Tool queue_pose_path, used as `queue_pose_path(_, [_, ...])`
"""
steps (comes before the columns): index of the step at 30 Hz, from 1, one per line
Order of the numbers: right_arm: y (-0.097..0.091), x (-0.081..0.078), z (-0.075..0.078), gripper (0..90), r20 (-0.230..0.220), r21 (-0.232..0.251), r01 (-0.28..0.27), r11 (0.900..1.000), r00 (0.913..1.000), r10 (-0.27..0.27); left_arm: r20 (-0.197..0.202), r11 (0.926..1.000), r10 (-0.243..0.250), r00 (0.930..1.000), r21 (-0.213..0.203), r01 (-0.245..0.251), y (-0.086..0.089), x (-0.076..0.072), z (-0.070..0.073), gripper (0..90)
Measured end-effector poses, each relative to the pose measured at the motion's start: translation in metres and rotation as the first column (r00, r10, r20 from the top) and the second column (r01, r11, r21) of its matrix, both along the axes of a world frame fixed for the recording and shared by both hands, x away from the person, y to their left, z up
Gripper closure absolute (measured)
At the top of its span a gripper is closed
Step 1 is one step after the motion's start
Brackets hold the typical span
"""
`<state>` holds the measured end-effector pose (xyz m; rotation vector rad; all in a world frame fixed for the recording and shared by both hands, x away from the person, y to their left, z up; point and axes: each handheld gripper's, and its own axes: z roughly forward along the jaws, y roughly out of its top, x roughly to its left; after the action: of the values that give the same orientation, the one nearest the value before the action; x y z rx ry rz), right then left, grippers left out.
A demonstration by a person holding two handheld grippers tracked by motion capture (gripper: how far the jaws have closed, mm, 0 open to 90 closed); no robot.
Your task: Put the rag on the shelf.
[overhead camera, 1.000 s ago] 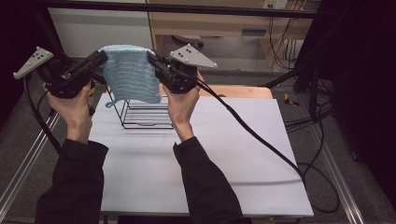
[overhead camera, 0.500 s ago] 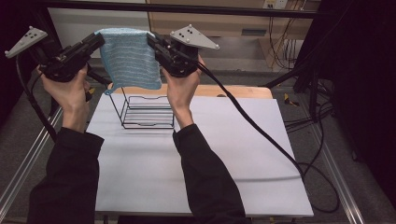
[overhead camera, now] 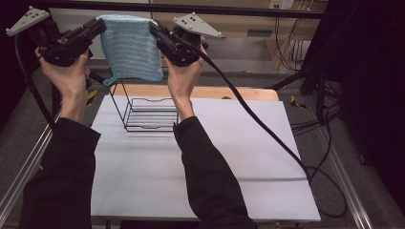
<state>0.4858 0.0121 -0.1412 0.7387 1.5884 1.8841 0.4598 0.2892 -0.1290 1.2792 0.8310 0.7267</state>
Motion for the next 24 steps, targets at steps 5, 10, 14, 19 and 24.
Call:
queue_pose_path(5, [0.0,0.009,0.0,82.4,-0.001,-0.003,0.016,0.9999,0.9999,-0.016,-0.011,1.0,-0.008,0.9999,-0.004,0.008,0.001,0.012,0.0,81.8])
queue_pose_path(10, [0.001,0.014,-0.002,82.3,0.005,-0.001,0.029,0.9996,0.9996,-0.029,-0.003,1.0,0.0,1.0,0.009,0.0,-0.001,0.022,0.0,81.8])
queue_pose_path(14, [0.001,0.021,-0.003,82.3,-0.002,0.003,0.038,0.9993,0.9993,-0.038,-0.007,0.9999,-0.003,1.0,0.017,0.003,-0.001,0.031,0.0,81.8])
queue_pose_path(19, [0.003,0.027,-0.005,82.3,-0.002,-0.004,0.048,0.9989,0.9989,-0.048,0.004,0.999,0.011,0.9999,0.044,-0.011,-0.002,0.037,0.001,81.8])
queue_pose_path(24, [0.002,0.031,-0.005,82.3,0.0,0.0,0.052,0.9986,0.9986,-0.052,0.01,0.9991,0.002,0.9999,0.042,-0.003,-0.002,0.044,0.003,81.8])
